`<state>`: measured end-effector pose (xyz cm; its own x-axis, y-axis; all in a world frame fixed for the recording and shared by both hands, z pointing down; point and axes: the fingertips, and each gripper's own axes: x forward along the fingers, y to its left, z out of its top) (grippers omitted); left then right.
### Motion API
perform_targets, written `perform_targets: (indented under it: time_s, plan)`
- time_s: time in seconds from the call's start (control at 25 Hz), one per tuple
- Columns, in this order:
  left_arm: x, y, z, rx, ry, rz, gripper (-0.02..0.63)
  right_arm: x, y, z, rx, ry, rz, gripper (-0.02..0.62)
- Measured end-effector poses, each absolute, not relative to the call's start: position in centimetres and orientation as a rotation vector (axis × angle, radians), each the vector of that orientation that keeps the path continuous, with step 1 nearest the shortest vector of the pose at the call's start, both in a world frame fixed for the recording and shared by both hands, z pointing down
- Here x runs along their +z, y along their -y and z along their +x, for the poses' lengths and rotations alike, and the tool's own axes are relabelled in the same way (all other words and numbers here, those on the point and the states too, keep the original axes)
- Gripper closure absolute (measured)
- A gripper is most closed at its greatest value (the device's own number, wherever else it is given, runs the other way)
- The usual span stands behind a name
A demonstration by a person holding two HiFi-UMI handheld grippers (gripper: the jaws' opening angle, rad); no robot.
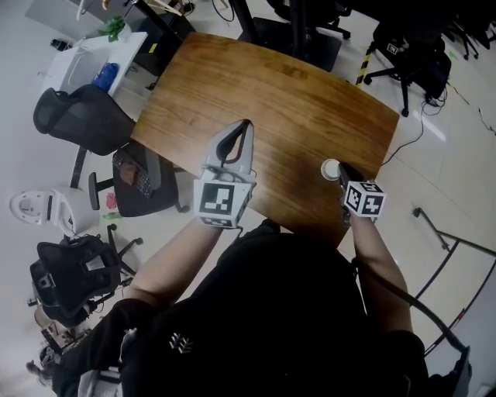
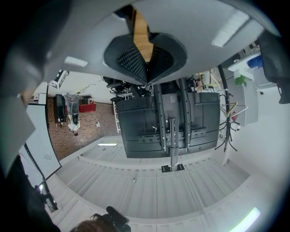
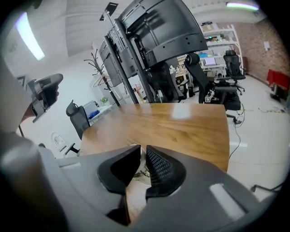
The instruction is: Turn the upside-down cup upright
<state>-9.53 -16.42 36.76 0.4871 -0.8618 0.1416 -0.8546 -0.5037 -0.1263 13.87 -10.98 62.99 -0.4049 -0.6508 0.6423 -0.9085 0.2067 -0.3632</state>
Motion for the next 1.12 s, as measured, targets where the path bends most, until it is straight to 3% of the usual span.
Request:
perform_targets:
  time_s: [0.36,1.12]
  plan:
    - [36.7,16.5,-9.1,-0.28,-1.534,-2.683,0.606,61.5,11.0,16.7,0.526,1.928,1.442,0.565]
    - [36.6,16.2,-9.3,-0.28,-1.548,-2.691,0.606,63.5,10.6,6.7,0.386,2.054,1.227,0.555]
